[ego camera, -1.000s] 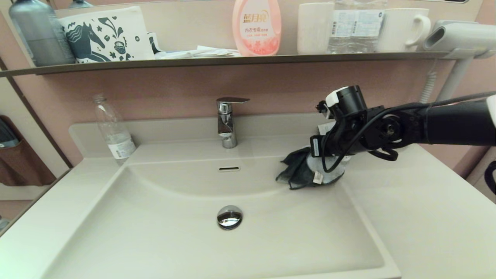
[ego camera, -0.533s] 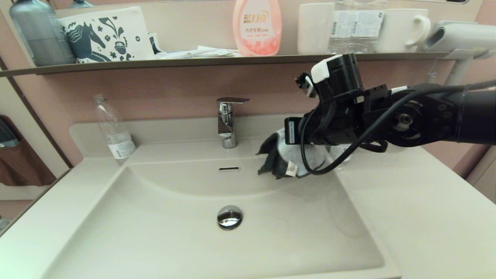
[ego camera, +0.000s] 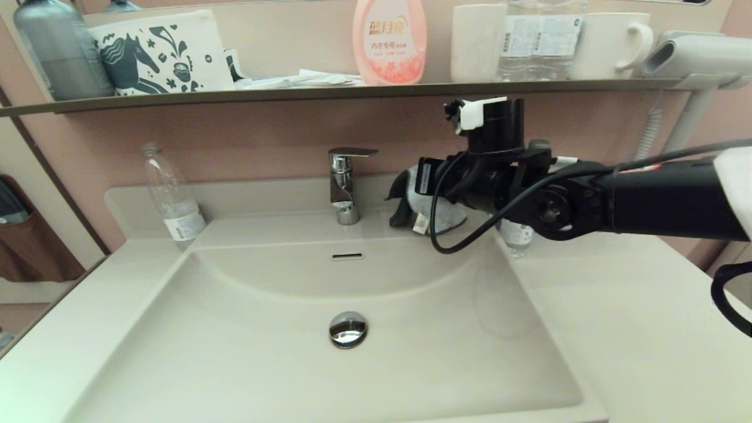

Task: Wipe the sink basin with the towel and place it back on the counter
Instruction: Wipe the sink

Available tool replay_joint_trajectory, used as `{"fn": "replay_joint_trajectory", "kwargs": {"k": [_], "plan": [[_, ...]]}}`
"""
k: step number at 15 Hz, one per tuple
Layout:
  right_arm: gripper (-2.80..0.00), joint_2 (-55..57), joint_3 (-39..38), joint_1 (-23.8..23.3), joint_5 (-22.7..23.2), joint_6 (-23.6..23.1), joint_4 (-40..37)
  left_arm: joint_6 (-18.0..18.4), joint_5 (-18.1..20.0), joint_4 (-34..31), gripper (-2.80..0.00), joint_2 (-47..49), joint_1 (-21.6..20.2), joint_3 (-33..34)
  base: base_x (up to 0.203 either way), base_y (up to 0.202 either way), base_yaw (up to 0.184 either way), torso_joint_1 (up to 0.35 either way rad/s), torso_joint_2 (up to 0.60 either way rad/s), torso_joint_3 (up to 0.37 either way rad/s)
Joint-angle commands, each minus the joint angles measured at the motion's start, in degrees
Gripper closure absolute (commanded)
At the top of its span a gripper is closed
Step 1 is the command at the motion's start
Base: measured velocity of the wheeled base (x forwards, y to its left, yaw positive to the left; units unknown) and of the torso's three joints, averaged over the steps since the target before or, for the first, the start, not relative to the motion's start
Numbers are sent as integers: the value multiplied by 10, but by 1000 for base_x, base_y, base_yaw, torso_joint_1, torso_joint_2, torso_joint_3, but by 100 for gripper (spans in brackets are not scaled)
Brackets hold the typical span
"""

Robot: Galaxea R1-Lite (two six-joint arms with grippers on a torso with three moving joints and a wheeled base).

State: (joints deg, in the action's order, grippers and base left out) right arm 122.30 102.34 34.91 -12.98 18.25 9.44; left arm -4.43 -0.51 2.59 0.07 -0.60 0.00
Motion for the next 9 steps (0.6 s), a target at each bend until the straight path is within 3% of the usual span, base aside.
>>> {"fn": "replay_joint_trajectory", "kwargs": {"k": [1,6,9], "plan": [[0,40,3,0,-1,0,27,-1,0,1,0,0,0,0,0,0,0,0,0,0],[0,139,99,14,-5,-31,77,-1,0,1,0,0,0,0,0,0,0,0,0,0],[0,177,102,27,-6,-50,80,-1,0,0,0,0,0,0,0,0,0,0,0,0]]}}
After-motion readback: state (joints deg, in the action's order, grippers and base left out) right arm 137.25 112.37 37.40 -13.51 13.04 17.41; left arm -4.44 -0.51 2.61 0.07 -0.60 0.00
